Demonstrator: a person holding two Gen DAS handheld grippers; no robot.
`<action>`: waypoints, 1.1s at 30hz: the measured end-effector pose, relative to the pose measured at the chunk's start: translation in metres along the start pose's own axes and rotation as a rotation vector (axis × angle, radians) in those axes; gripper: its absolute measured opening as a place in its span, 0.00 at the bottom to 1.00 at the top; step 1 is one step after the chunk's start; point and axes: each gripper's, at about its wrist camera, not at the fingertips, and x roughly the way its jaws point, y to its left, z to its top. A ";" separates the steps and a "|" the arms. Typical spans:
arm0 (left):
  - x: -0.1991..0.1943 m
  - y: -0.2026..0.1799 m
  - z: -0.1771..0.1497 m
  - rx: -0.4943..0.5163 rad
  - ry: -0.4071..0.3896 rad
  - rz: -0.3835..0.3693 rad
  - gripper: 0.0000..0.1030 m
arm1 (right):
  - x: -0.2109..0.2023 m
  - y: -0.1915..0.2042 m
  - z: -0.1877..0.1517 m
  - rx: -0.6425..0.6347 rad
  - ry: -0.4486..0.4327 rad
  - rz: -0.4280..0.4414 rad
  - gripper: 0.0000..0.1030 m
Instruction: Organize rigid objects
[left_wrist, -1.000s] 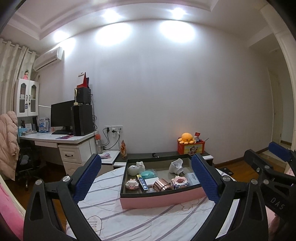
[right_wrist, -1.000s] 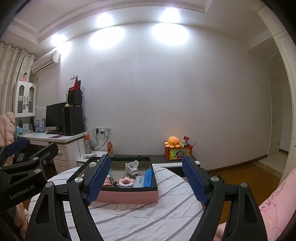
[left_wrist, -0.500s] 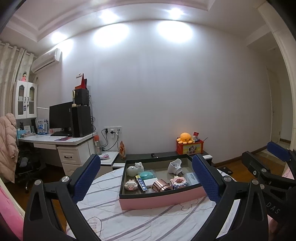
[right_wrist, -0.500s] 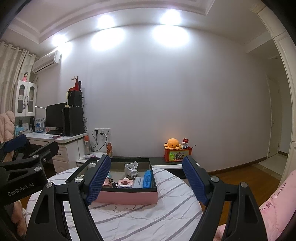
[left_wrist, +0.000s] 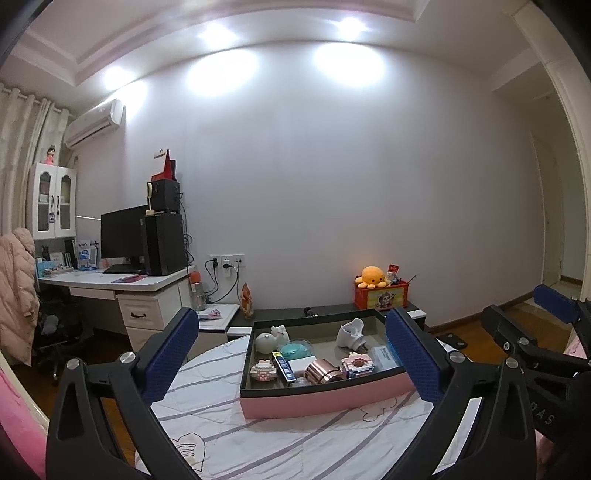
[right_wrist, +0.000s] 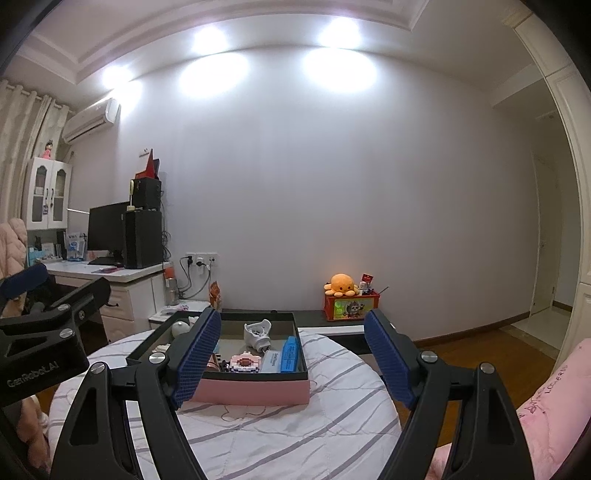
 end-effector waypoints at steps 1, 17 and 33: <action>0.000 0.000 0.000 -0.003 0.000 -0.003 1.00 | 0.000 0.000 0.000 -0.001 0.000 0.001 0.79; -0.002 0.002 0.003 -0.012 -0.004 -0.013 1.00 | -0.004 0.003 -0.001 -0.026 -0.007 -0.007 0.79; 0.000 0.004 0.005 -0.008 0.005 0.003 1.00 | -0.007 0.003 0.003 -0.008 -0.026 -0.020 0.79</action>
